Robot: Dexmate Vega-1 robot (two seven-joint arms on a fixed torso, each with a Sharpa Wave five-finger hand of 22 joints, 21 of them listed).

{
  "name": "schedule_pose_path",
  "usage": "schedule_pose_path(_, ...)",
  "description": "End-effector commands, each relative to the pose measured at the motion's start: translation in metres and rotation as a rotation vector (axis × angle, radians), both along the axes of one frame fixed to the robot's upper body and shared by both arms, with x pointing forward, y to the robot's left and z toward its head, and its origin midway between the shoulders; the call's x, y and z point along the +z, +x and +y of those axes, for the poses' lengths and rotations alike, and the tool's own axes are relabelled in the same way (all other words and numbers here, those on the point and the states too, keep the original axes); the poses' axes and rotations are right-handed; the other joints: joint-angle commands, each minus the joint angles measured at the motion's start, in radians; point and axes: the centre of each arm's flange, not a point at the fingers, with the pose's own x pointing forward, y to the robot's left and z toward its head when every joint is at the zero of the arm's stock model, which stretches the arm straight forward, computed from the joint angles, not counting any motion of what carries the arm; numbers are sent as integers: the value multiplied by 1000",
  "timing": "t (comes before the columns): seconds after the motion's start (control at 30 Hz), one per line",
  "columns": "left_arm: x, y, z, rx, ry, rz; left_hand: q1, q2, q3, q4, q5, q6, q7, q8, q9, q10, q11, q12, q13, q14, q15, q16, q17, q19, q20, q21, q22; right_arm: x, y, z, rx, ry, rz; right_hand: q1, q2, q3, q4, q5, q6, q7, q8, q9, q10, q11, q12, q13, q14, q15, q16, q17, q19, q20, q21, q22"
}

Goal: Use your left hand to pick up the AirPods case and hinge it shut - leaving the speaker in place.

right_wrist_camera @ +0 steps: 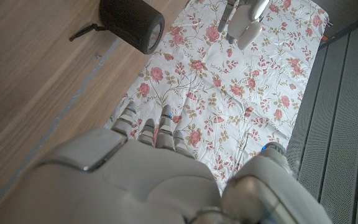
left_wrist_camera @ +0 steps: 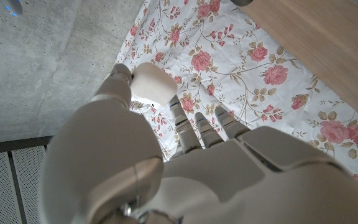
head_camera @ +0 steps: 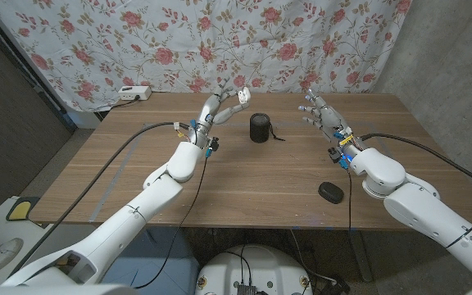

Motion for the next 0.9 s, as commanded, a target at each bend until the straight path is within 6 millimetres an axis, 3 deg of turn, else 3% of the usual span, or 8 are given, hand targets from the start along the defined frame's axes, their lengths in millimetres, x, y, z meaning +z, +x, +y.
schedule_pose_path(0.03,-4,8,-9,-12,10,21,17,1,3,-2,7,-6,-3,-6,0,69,-68,-5,12,0,0,-1,2,5,0,0,3,5,0,3,28,-21,1,-11,-4,-4,1,5,-2,4,1,5,18,1,3,6,-7,-1,-2,4,-7,6,-1,2)
schedule_pose_path(0.9,-4,18,-21,-55,37,34,35,5,1,1,9,-12,-3,-7,0,74,-69,-12,19,5,-1,1,2,5,4,0,3,12,10,30,125,-96,7,-15,-1,-6,3,11,-2,4,2,4,26,-1,4,12,-6,-1,-1,3,-11,5,1,2)
